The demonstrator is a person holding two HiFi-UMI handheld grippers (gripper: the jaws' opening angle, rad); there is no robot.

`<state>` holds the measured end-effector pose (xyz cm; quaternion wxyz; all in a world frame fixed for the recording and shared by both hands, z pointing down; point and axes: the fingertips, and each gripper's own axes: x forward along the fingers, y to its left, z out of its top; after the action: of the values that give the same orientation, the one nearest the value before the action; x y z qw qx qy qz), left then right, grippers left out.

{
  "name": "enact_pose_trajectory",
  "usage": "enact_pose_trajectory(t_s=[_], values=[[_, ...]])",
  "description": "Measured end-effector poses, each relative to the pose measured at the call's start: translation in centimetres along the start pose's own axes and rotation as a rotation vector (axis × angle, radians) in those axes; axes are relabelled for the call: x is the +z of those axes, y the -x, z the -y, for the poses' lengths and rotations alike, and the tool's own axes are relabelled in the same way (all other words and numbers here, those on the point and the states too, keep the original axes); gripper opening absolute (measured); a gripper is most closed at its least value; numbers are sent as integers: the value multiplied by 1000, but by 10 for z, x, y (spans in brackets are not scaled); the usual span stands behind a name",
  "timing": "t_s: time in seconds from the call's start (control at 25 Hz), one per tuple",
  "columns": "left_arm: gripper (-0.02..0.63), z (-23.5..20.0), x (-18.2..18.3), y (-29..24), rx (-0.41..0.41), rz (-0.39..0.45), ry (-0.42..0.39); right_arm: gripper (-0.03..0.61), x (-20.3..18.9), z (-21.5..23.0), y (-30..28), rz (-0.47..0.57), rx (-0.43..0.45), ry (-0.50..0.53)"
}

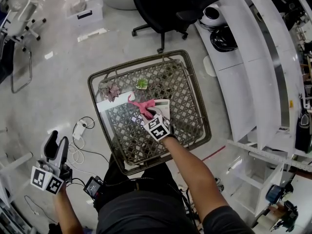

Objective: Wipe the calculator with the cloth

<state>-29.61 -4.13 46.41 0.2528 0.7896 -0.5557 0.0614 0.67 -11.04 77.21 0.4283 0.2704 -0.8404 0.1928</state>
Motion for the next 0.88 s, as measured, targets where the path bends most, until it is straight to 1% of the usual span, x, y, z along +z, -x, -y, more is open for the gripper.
enact_pose_trajectory(t_s=[0.24, 0.32, 0.4, 0.48, 0.6, 0.76, 0.88], values=[[224, 3, -1, -4, -3, -2, 1, 98, -13, -14, 1, -59, 60, 321], [224, 5, -1, -7, -6, -2, 0, 98, -15, -13, 4, -68, 73, 403], [224, 6, 0, -9, -8, -4, 0, 98, -16, -11, 6, -71, 82, 459], [224, 7, 0, -12, -10, -6, -1, 98, -16, -7, 7, -70, 86, 486], [224, 10, -1, -19, -16, -11, -4, 98, -17, 4, 11, -65, 79, 495], [224, 19, 3, -28, -25, -18, -8, 98, -25, 24, 22, -64, 56, 469], [224, 24, 4, -35, -37, -21, -15, 98, -35, 44, 30, -75, 19, 433]])
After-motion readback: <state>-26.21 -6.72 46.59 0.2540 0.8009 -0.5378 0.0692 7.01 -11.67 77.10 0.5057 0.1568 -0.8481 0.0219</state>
